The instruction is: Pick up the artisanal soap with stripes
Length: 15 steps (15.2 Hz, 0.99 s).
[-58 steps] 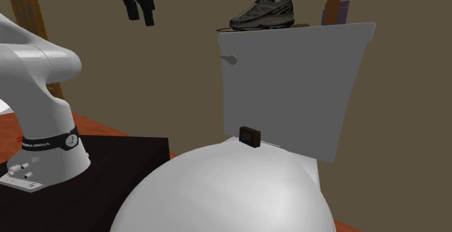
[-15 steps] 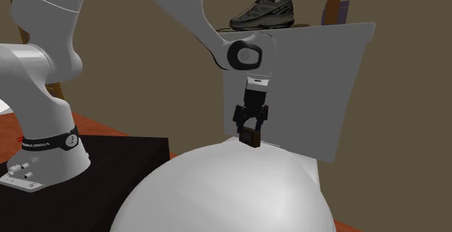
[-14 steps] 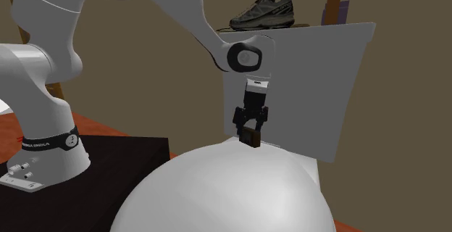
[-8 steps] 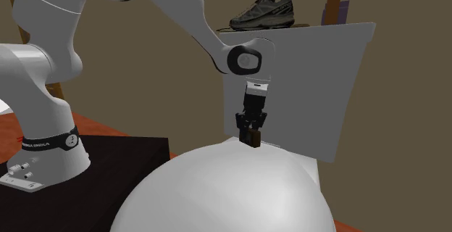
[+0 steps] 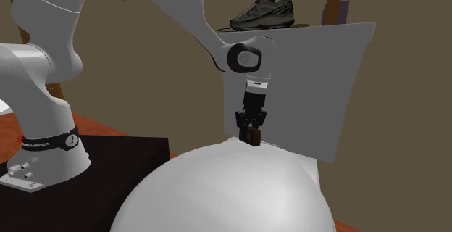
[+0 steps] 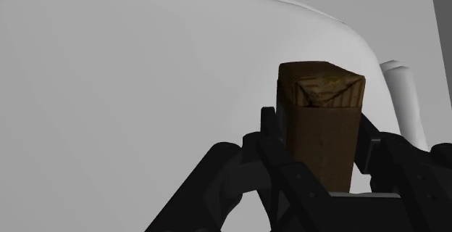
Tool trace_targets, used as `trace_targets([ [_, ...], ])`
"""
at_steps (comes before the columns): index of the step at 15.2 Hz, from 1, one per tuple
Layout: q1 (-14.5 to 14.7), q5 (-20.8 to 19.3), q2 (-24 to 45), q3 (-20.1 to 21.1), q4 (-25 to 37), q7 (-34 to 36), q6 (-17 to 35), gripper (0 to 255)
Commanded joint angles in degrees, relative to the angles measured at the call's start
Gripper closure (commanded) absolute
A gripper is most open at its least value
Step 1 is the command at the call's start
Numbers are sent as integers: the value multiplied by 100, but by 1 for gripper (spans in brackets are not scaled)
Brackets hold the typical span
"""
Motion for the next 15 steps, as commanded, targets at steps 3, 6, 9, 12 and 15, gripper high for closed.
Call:
trace_targets([
  [3, -26, 71, -179, 48, 35, -43, -207, 255],
  [6, -49, 127, -319, 83, 65, -80, -371, 255],
  [9, -70, 182, -452, 115, 107, -116, -539, 255],
  [12, -88, 235, -578, 144, 161, -152, -712, 255],
  [15, -94, 254, -625, 155, 185, -166, -779, 255],
])
